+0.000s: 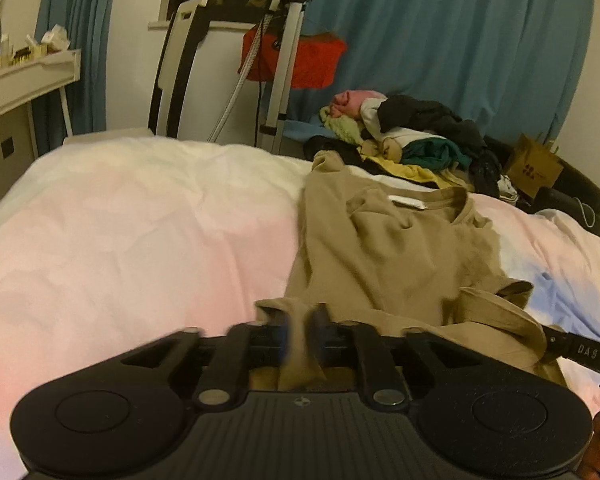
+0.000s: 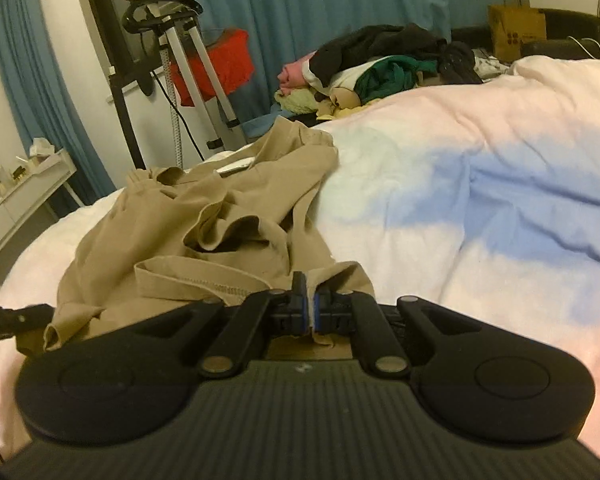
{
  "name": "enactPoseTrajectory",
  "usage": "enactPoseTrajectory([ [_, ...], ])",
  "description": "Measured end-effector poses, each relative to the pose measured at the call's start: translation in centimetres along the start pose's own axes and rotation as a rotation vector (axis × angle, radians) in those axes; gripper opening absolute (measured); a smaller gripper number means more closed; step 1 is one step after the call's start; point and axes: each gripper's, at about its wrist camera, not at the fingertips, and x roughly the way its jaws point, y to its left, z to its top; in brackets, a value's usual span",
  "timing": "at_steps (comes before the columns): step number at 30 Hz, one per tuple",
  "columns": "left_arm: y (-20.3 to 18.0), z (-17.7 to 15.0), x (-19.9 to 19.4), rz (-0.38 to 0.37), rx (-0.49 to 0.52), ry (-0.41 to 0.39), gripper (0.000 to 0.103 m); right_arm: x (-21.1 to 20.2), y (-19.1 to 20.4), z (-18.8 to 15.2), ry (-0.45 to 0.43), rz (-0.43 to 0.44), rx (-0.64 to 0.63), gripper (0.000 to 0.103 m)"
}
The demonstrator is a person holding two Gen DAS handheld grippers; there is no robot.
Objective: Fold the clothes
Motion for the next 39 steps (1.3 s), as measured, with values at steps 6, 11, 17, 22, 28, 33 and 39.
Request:
enactPoseTrajectory([
  [6,-1.7,-0.3,-5.5,-0.017,0.038,-0.088,0.073,-4.5,1.0,0.9,-0.044,0.025,0.005,0.060],
  [11,-3.0,-1.2,-10.8,-0.053,0.067,-0.165,0.084,-10.7,2.2,0.6,-0.144,0.053,-0.054,0.083],
  [17,-4.1,-3.0,-15.9,-0.072,0.120,-0.208,0.096,-16.4,3.5,-0.3,-0.202,0.066,-0.120,0.083],
  [22,-3.7,-4.9,-17.8,-0.096,0.094,-0.192,0.097,-19.2,3.2,-1.8,-0.223,0.065,-0.096,0.083],
  [28,-3.4,-5.8,-18.6,-0.088,0.081,-0.195,0.097,-20.6,2.6,-2.4,-0.257,0.063,-0.091,0.083],
  [33,-2.8,-5.8,-17.9,-0.087,0.036,-0.165,0.097,-20.2,2.5,-2.5,-0.258,0.057,-0.086,0.083],
  [39,-2.1,-6.0,-16.3,-0.079,-0.014,-0.086,0.097,-19.8,2.2,-2.7,-0.237,0.053,-0.063,0.083],
])
